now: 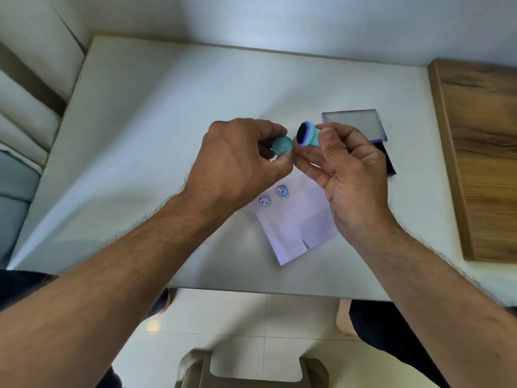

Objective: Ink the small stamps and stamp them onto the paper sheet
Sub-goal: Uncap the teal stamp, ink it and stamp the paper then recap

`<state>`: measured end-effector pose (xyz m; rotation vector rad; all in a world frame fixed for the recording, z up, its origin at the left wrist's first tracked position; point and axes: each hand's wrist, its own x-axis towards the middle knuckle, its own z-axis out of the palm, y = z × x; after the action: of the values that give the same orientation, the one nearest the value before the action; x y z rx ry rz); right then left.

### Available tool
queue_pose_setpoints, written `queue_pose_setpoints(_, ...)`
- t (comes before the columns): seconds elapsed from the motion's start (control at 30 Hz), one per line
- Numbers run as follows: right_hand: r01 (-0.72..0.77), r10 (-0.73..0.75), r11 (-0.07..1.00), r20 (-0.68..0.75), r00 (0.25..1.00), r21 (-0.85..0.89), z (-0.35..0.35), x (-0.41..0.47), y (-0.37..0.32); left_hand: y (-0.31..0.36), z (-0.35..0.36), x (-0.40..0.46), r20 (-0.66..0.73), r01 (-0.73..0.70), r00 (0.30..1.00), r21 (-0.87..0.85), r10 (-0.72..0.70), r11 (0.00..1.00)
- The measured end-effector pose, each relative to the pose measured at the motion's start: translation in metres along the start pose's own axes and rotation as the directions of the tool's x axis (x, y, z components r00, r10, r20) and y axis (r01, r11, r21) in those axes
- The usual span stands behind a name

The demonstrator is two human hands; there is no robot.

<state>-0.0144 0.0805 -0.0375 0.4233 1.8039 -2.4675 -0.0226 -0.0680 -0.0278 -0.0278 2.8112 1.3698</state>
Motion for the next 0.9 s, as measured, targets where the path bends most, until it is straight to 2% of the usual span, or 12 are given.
queue_pose_setpoints(0.1,-0.017,0.017,1.0,-0.001,1.0,0.021,-0.001,0.001,0.001,0.001,-0.001,0.001,0.004,0.008,1.0,-0.035,-0.007,0.999)
queue_pose_setpoints(0.3,-0.081,0.081,0.99,0.007,0.997,0.113,0.002,0.001,-0.002,-0.002,-0.003,0.004,-0.004,0.045,0.999,-0.247,-0.048,0.968)
queue_pose_setpoints(0.53,-0.183,0.18,0.954,0.036,0.983,0.238,0.004,-0.001,0.0,-0.007,-0.004,0.011,0.128,0.161,0.986,-0.534,-0.109,0.83)
queue_pose_setpoints(0.73,-0.217,0.218,0.916,0.034,0.975,0.337,0.004,0.0,-0.002,-0.007,-0.008,0.012,0.198,0.135,0.98,-0.532,-0.032,0.836)
queue_pose_setpoints(0.9,-0.241,0.224,0.918,0.088,0.97,0.314,0.002,-0.001,-0.002,-0.007,-0.01,0.014,0.187,0.12,0.982,-0.534,-0.021,0.837)
